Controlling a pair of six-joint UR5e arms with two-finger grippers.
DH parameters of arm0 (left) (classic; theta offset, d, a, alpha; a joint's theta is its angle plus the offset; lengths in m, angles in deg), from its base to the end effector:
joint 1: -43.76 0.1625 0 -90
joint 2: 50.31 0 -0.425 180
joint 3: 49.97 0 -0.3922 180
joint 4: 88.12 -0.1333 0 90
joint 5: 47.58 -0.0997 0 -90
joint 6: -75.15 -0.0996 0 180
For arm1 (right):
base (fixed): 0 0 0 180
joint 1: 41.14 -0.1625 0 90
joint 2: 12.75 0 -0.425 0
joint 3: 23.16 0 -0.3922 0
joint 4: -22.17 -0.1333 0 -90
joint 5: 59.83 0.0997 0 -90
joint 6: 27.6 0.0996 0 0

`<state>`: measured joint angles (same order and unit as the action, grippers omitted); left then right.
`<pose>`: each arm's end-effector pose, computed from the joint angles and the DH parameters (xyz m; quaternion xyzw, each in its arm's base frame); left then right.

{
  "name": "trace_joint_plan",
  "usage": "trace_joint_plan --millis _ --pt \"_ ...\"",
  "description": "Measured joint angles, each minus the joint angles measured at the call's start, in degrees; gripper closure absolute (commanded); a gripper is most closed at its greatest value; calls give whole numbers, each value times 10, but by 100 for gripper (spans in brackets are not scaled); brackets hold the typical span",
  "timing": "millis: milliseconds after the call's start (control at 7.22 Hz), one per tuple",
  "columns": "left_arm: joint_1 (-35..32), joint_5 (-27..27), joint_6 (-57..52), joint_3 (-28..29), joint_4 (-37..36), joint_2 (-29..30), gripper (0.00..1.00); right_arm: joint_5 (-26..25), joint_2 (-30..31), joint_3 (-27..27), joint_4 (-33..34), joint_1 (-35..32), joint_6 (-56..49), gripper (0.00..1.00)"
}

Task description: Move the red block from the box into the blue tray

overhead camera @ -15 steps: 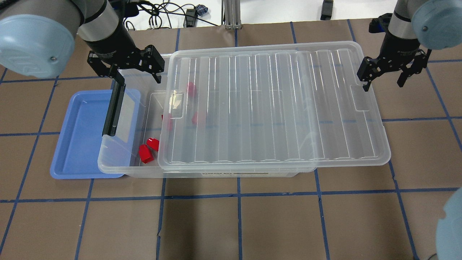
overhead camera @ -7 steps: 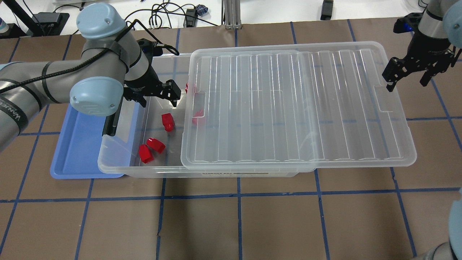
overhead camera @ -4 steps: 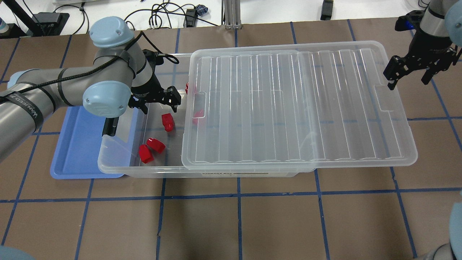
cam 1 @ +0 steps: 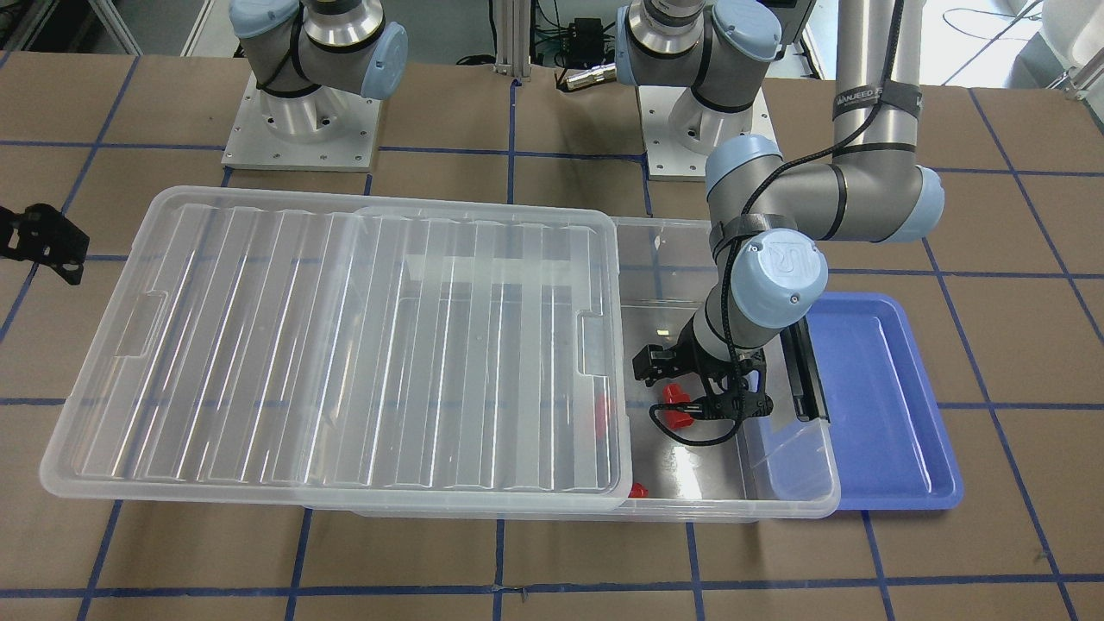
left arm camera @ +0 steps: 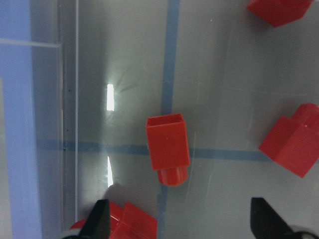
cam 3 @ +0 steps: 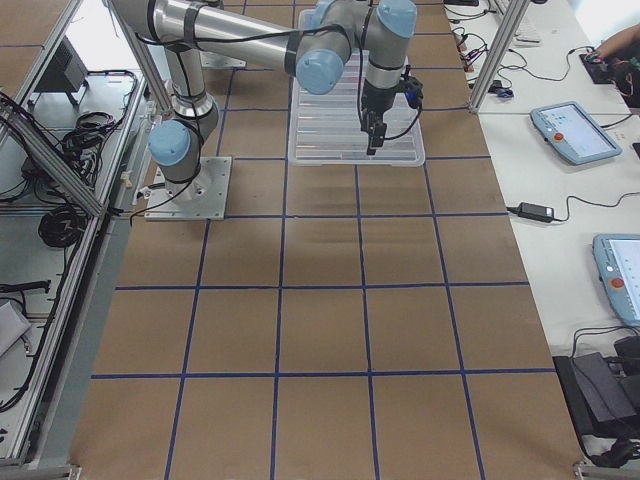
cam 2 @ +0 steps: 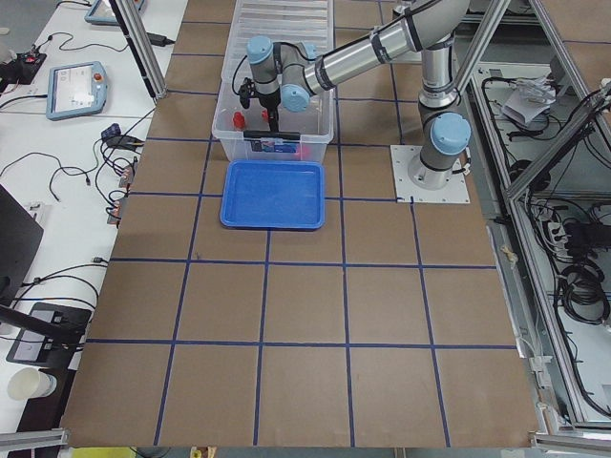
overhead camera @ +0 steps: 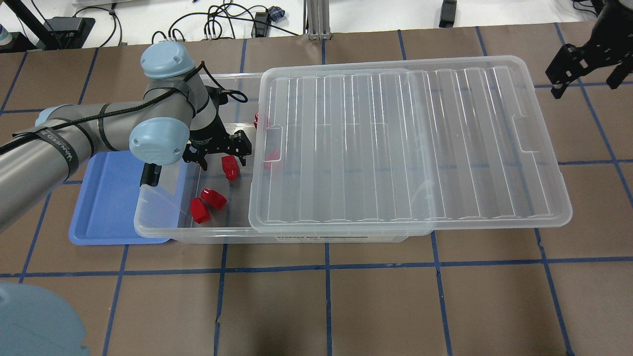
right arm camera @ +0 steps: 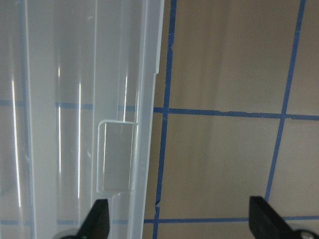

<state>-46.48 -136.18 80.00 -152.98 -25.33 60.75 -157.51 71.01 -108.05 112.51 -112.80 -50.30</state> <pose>-0.1381 -0.5641 0.2286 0.0409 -0.9973 -0.0603 0.0095 -0.0550 -0.5471 0.4772 0.0384 -0.9970 -0.0299 0.0603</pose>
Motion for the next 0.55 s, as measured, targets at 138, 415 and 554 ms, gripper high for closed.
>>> trace_joint_plan --millis 138,415,554 --pt "0 0 0 0 -8 10 0 1 26 0 -20 -3 0 0" --pt "1 -1 -1 -1 -30 29 37 2 50 -4 -43 -30 18 0" --pt "2 -1 -3 -1 -47 42 52 3 50 -6 -46 -46 40 0"
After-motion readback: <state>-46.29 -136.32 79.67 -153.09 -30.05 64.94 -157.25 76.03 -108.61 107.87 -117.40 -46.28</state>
